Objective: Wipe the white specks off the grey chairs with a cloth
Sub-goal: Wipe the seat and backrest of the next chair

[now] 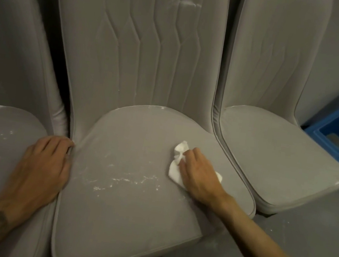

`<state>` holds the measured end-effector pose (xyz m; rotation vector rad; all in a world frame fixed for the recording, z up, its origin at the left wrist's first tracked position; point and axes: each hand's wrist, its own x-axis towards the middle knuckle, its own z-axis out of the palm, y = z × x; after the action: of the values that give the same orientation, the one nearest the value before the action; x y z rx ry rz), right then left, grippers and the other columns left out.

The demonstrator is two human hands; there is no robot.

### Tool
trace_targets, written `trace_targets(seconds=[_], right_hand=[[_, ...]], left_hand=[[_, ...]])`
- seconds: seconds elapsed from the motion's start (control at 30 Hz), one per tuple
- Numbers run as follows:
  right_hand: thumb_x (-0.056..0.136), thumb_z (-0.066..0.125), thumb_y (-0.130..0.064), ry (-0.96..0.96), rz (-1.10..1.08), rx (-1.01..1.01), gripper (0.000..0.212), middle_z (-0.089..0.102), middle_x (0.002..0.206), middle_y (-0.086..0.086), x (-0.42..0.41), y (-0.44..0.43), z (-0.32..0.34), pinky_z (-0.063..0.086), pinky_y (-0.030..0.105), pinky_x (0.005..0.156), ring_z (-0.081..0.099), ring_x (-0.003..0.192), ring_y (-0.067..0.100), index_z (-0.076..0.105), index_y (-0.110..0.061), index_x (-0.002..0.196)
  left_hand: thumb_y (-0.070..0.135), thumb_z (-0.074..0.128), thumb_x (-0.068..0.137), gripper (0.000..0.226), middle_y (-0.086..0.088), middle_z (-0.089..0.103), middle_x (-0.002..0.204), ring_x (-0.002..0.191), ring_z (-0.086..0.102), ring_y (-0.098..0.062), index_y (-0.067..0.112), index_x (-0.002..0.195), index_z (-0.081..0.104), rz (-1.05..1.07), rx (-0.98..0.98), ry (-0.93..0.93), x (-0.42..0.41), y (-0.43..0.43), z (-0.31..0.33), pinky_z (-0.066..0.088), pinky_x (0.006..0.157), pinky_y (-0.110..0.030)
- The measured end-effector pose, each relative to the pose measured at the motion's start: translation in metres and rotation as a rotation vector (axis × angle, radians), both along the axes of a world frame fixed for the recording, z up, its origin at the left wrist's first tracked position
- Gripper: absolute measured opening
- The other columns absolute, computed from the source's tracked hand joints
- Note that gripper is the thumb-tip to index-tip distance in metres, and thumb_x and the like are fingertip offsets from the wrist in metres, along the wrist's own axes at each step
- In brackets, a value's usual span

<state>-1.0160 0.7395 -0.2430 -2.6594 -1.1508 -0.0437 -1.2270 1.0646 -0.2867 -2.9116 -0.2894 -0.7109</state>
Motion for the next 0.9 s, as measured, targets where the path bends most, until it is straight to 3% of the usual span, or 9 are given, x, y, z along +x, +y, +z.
trace_targets(seconds=[0.13,0.23,0.33,0.43,0.53,0.7,0.77,0.83,0.9], right_hand=[[0.106,0.027,-0.025,-0.079,-0.247,-0.019,0.029,0.05,0.105,0.011,0.001,-0.01,0.001,0.038,0.045,0.081,0.049,0.092,0.033,0.05,-0.008,0.104],[0.105,0.022,-0.028,-0.047,-0.006,0.1,0.031,0.049,0.095,0.004,-0.052,0.009,-0.012,0.038,0.04,0.072,0.044,0.082,0.023,0.049,-0.016,0.094],[0.105,0.02,-0.032,-0.048,0.079,0.101,0.03,0.047,0.097,0.0,-0.053,0.005,-0.009,0.033,0.034,0.073,0.042,0.082,0.019,0.046,-0.02,0.095],[0.105,0.033,-0.022,-0.156,-0.081,0.022,0.024,0.051,0.096,0.007,-0.028,-0.016,-0.001,0.039,0.042,0.073,0.048,0.084,0.028,0.053,-0.013,0.096],[0.103,0.039,-0.016,-0.174,-0.226,0.151,0.02,0.049,0.086,0.008,-0.05,-0.01,0.0,0.036,0.041,0.063,0.045,0.071,0.026,0.051,-0.013,0.087],[0.106,0.01,-0.034,-0.119,0.048,0.037,0.038,0.044,0.102,-0.006,-0.079,0.009,-0.016,0.02,0.026,0.075,0.031,0.084,0.011,0.047,-0.025,0.101],[0.106,0.022,-0.027,-0.169,0.038,0.017,0.03,0.048,0.101,-0.001,-0.059,-0.003,-0.008,0.028,0.031,0.072,0.041,0.084,0.017,0.051,-0.019,0.1],[0.103,0.04,-0.017,-0.179,-0.141,0.083,0.019,0.051,0.091,0.008,-0.044,-0.014,0.001,0.035,0.04,0.066,0.048,0.076,0.027,0.054,-0.012,0.091],[0.103,0.038,-0.019,-0.169,-0.21,0.141,0.021,0.05,0.086,0.007,-0.056,-0.009,0.001,0.035,0.039,0.064,0.047,0.072,0.026,0.052,-0.014,0.088]], left_hand=[[0.013,0.034,0.102,0.035,-0.023,0.055,0.119,0.102,0.053,-0.045,-0.006,0.119,0.059,0.01,-0.027,-0.02,0.001,-0.004,0.003,0.045,0.081,-0.058],[0.014,0.036,0.1,0.035,-0.023,0.057,0.117,0.104,0.054,-0.044,-0.004,0.119,0.06,0.023,-0.057,-0.025,0.001,-0.005,0.006,0.045,0.084,-0.056],[0.014,0.037,0.1,0.034,-0.023,0.058,0.115,0.101,0.054,-0.044,-0.003,0.117,0.061,0.021,-0.068,-0.031,0.001,-0.008,0.009,0.045,0.083,-0.055],[0.015,0.035,0.101,0.036,-0.022,0.058,0.115,0.101,0.054,-0.044,-0.002,0.118,0.061,0.026,-0.078,-0.013,0.001,-0.007,0.009,0.046,0.084,-0.056],[0.014,0.032,0.103,0.037,-0.024,0.058,0.114,0.1,0.054,-0.045,-0.005,0.116,0.061,0.007,-0.054,-0.005,0.002,-0.006,0.008,0.047,0.082,-0.057],[0.015,0.035,0.101,0.034,-0.023,0.059,0.114,0.101,0.055,-0.044,-0.003,0.116,0.061,0.035,-0.094,-0.019,0.001,-0.008,0.008,0.047,0.084,-0.056],[0.017,0.035,0.101,0.035,-0.021,0.059,0.113,0.101,0.055,-0.042,-0.001,0.116,0.06,0.037,-0.106,-0.012,0.002,-0.007,0.009,0.047,0.084,-0.055],[0.019,0.037,0.099,0.032,-0.018,0.059,0.113,0.101,0.054,-0.039,0.004,0.116,0.06,0.07,-0.149,-0.018,0.003,-0.008,0.009,0.044,0.085,-0.051],[0.019,0.038,0.097,0.03,-0.016,0.06,0.112,0.101,0.053,-0.038,0.006,0.115,0.06,0.081,-0.16,-0.015,0.004,-0.008,0.009,0.043,0.084,-0.049]])
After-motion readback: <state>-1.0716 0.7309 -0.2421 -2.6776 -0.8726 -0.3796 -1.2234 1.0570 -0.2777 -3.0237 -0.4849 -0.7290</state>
